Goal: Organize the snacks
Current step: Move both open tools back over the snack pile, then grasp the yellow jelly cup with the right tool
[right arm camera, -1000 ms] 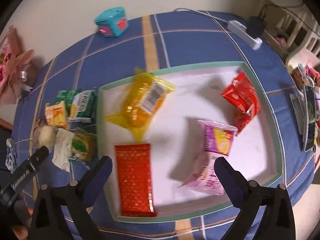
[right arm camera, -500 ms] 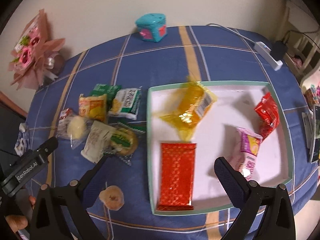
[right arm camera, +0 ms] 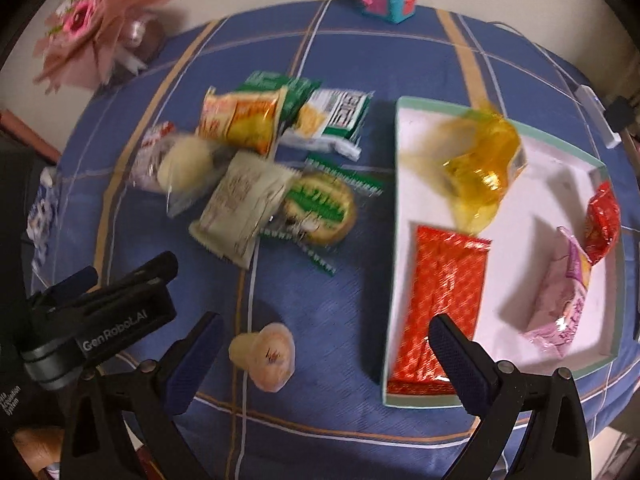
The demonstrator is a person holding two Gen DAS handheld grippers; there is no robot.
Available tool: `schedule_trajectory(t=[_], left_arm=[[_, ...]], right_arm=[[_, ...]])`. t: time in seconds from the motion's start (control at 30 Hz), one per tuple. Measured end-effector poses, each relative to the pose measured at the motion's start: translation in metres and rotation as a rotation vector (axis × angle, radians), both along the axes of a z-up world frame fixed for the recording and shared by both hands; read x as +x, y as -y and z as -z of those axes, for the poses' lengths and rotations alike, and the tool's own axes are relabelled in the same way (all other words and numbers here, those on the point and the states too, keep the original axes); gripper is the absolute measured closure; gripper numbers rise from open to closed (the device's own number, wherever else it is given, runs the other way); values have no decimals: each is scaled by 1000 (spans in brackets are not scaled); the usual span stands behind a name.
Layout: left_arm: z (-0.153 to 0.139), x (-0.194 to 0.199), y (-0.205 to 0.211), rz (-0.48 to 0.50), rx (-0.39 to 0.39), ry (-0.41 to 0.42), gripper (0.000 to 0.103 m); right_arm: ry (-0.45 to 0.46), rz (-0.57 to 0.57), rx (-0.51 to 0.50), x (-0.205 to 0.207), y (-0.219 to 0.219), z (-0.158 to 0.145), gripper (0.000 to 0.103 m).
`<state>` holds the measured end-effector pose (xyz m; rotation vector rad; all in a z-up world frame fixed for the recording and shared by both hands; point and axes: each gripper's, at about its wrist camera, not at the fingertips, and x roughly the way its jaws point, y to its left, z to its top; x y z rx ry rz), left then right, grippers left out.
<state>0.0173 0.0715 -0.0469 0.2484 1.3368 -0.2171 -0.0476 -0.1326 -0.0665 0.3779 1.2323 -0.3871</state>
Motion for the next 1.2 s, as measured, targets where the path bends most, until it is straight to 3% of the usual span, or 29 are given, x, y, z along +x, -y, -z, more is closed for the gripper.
schedule_trajectory(t=[0.3,0.4,0.73,1.03,1.2], left_arm=[[12,-12,-27,-35,13,-10,1],[17,-15,-31,-36,14,-18,1],[30,-15,-28,-29,19,-37,1],[35,-12,-22,-22,25,-38,1],[35,-10,-18,-28,24,-35,1]], right_arm=[[-45,-71,-40,-1,-39,16,1],[-68,-97,-49,1,-55,25,11],[-145,-116,-25,7,-75,62,24],[-132,-113,-24,16,-84,71,31],[-109,-103,-12,28,-70,65,46]])
